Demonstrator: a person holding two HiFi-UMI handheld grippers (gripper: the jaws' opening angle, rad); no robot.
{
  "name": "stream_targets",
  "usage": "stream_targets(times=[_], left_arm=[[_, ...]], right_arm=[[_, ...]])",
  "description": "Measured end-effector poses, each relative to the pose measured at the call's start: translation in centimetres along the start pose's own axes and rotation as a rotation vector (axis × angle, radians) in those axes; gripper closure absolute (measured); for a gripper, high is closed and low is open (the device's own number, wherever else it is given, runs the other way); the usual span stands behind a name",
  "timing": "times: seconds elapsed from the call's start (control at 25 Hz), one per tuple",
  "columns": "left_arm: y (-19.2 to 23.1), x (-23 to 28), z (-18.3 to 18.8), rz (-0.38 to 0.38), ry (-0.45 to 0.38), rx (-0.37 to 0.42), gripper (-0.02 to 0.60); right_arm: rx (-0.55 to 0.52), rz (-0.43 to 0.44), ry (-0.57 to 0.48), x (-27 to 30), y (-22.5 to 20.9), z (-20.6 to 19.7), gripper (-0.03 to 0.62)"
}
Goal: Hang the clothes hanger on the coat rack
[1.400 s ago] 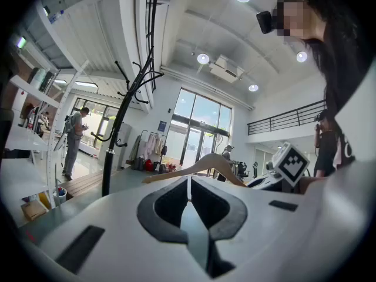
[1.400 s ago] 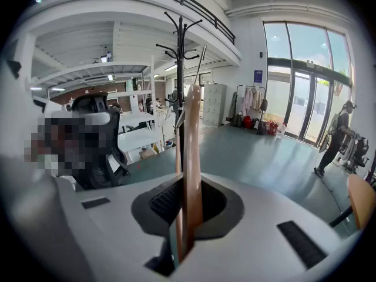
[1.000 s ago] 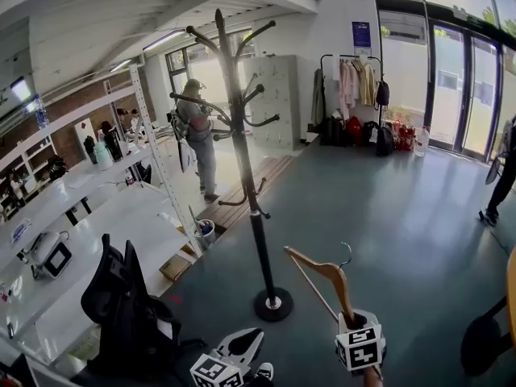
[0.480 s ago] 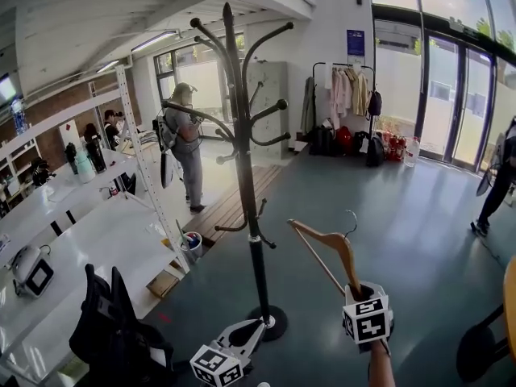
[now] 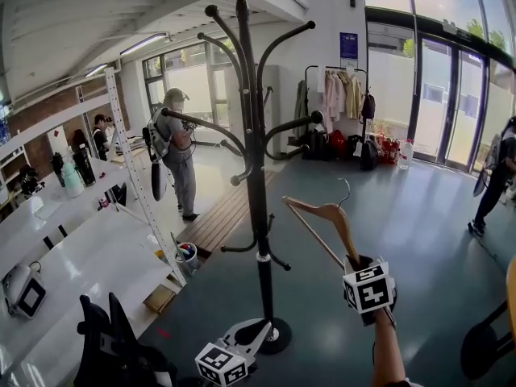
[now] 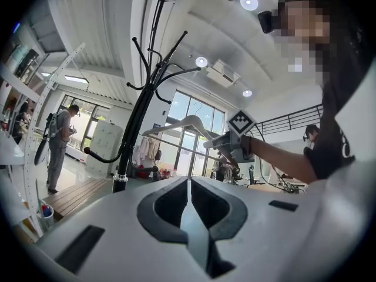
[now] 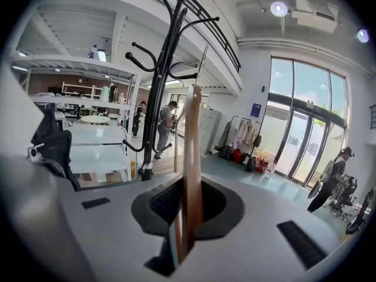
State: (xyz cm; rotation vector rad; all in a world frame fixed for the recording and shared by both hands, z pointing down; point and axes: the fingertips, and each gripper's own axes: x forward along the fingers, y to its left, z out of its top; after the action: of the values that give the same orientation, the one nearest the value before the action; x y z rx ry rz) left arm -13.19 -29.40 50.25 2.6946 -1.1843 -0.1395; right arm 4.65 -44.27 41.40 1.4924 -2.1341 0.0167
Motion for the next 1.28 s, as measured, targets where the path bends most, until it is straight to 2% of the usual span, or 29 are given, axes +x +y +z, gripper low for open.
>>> stream_targets(times=[0.12, 0.28, 0.72, 1.08, 1.28], left_arm=[[1.3, 0.8, 0.8, -0.016, 0.001, 0.015, 0.578], [3.2, 1.8, 0.9, 0.009, 0.014, 0.019, 0.578], [3.9, 4.2, 0.2, 0.067, -0.001, -0.017, 0.578], [4.1, 4.3, 0.1, 0.124, -0.016, -0.022, 0.578], [4.5, 3.9, -0.3, 0.153, -0.021, -0.032, 0.578]], right_arm=[[-0.033, 0.012, 0.0, 2.1, 0.1, 2.6, 0.557], [-0.063, 0.043, 0.0, 5.0, 0.2, 5.5, 0.557], [-0.141, 0.129, -0.009, 10.2, 0.5, 10.7, 0.557], [-0.191, 0.215, 0.038, 12.5, 3.9, 9.2, 0.557], [-0.174, 0.236, 0.011, 12.9, 4.7, 9.0, 0.556]])
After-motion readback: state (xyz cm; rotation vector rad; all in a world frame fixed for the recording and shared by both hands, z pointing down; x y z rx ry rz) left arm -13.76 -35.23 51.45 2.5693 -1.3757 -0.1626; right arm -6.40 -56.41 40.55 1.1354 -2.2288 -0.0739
